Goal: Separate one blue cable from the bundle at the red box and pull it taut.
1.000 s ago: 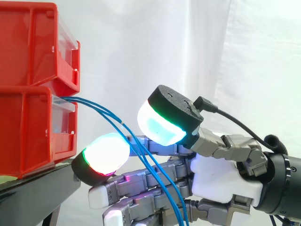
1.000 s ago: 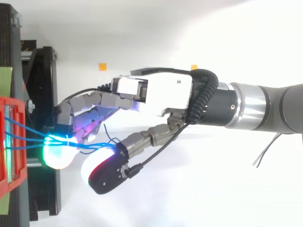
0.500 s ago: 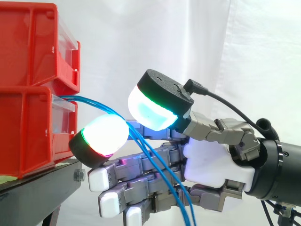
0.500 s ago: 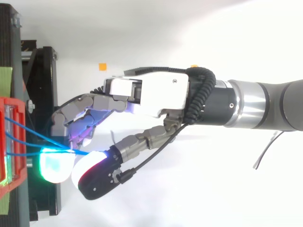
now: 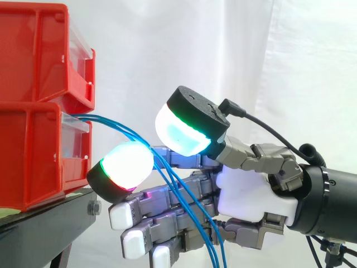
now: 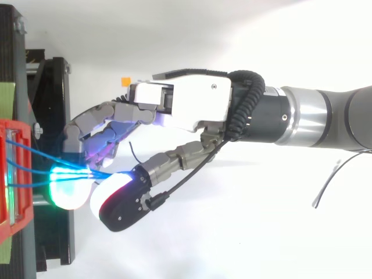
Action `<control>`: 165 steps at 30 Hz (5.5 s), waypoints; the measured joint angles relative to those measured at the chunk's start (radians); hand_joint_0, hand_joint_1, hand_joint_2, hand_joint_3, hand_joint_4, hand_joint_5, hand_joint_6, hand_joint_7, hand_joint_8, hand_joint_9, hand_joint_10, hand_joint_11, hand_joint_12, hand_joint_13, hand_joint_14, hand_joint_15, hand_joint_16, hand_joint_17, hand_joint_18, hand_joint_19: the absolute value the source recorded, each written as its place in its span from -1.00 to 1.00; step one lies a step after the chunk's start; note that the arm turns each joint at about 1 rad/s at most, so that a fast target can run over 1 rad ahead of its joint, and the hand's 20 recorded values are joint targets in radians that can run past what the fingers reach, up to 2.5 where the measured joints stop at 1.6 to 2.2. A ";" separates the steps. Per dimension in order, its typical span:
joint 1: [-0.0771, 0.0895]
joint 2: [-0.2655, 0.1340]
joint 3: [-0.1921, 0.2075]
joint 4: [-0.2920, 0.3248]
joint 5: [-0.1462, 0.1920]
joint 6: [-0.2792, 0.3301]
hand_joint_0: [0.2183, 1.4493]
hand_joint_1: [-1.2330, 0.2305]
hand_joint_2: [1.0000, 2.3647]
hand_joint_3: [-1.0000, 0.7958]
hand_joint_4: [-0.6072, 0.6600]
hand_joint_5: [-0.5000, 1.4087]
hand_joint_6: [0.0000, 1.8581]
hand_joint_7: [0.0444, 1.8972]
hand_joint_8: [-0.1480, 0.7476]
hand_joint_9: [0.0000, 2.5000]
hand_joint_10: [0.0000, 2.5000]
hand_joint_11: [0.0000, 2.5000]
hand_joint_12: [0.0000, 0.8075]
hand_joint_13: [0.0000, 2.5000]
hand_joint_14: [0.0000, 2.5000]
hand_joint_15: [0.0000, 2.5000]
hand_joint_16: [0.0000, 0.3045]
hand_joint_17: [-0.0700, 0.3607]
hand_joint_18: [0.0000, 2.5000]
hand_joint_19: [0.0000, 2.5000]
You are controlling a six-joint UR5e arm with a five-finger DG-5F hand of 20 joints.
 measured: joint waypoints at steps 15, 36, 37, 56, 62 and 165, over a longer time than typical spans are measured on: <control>-0.008 -0.026 0.001 0.023 -0.002 -0.007 -0.44 -0.12 -1.00 -0.44 0.31 -0.66 -0.27 -0.05 0.03 -0.34 -0.98 -0.38 -0.04 -0.28 -0.98 -0.48 -0.67 -0.15 -0.41 -0.39; -0.004 -0.058 0.011 0.072 0.004 -0.043 -0.51 -0.16 -1.00 -0.44 0.42 -0.71 -0.32 -0.02 0.11 -0.50 -0.99 -0.03 -0.04 -0.17 -0.98 -0.11 -0.67 -0.15 -0.26 -0.24; -0.004 -0.062 0.013 0.076 0.004 -0.043 -0.51 -0.16 -1.00 -0.44 0.42 -0.71 -0.32 -0.02 0.11 -0.50 -0.99 0.00 -0.06 -0.14 -0.99 -0.07 -0.68 -0.16 -0.25 -0.21; -0.009 -0.082 0.035 0.086 -0.002 -0.037 -0.51 -0.16 -1.00 -0.44 0.42 -0.72 -0.31 -0.05 0.08 -0.63 0.32 -0.22 -0.14 -0.26 0.64 -0.23 -0.74 -0.26 0.01 0.45; -0.018 -0.082 0.036 0.087 -0.018 -0.036 -0.53 -0.13 -1.00 -0.44 0.42 -0.72 -0.30 -0.07 0.09 -0.63 0.35 -0.22 -0.12 -0.27 0.75 -0.23 -0.72 -0.23 0.01 0.51; -0.134 0.009 0.107 -0.200 -0.207 0.084 -0.37 -0.11 -0.99 -0.26 0.38 -0.67 -0.05 -0.10 0.19 0.17 1.00 0.63 0.31 0.48 1.00 -0.11 0.48 0.11 1.00 0.27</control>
